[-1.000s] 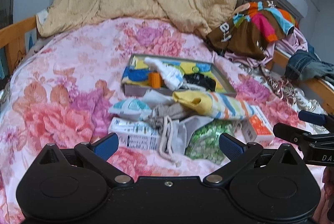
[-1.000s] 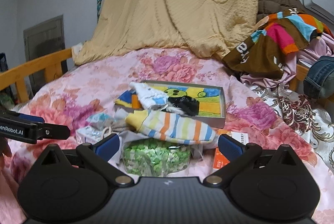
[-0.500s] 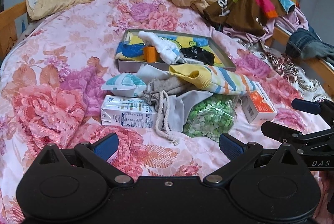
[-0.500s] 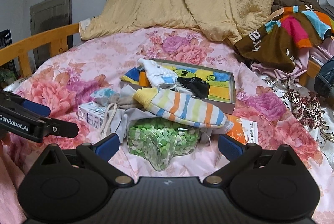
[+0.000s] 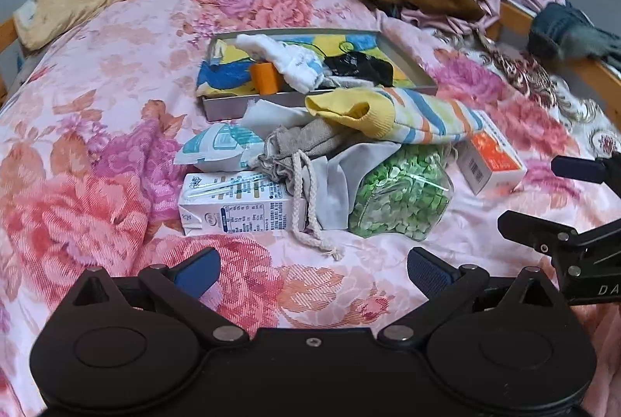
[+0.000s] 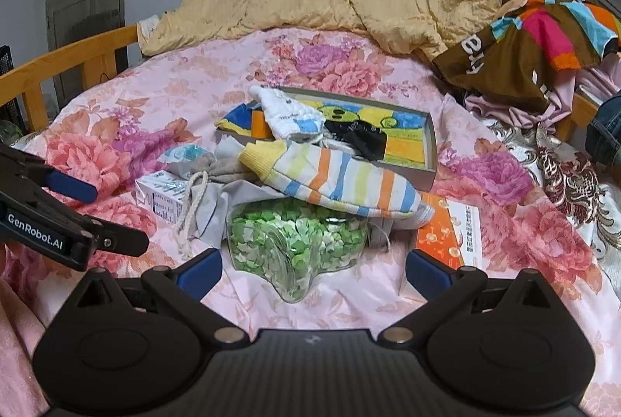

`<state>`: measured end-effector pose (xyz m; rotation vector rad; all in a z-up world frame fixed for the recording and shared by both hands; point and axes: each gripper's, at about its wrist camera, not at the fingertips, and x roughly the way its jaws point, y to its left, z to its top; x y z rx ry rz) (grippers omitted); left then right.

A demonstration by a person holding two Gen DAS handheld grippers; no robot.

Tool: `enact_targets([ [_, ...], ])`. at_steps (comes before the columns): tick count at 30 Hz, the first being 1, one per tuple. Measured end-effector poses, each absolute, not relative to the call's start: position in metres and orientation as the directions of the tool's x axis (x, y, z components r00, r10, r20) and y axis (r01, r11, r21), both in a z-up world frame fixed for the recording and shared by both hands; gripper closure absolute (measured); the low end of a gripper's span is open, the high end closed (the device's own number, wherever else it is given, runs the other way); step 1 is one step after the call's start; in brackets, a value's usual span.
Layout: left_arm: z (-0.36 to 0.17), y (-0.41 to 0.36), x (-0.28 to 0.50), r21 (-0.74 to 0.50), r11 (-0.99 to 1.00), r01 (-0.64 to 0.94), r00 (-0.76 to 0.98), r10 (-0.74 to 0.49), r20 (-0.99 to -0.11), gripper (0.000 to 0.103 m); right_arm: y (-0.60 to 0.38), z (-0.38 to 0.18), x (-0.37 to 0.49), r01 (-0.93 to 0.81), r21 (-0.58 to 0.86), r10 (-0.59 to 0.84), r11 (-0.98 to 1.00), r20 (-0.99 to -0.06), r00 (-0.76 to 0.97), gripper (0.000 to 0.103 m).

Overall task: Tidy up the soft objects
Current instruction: 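Move both grippers back from the tray toward the pile of soft items, then reach the right gripper to the striped sock while the left gripper reaches the grey cloth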

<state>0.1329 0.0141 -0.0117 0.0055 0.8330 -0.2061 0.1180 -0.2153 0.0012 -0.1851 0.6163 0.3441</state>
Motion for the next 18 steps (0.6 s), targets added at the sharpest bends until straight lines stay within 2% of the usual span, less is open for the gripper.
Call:
enact_targets([
  [10, -0.026, 0.014, 0.153, -0.107, 0.975, 0.194, 0.648, -0.209, -0.732, 0.001, -0.218, -0.003, 0.130, -0.342, -0.030, 0.246, 0.939, -0.636, 0.731, 0.000],
  [18, -0.026, 0.012, 0.162, -0.084, 0.973, 0.216, 0.682, -0.212, -0.700, 0.001, -0.226, -0.001, 0.156, -0.332, 0.026, 0.267, 0.943, -0.656, 0.706, 0.000],
])
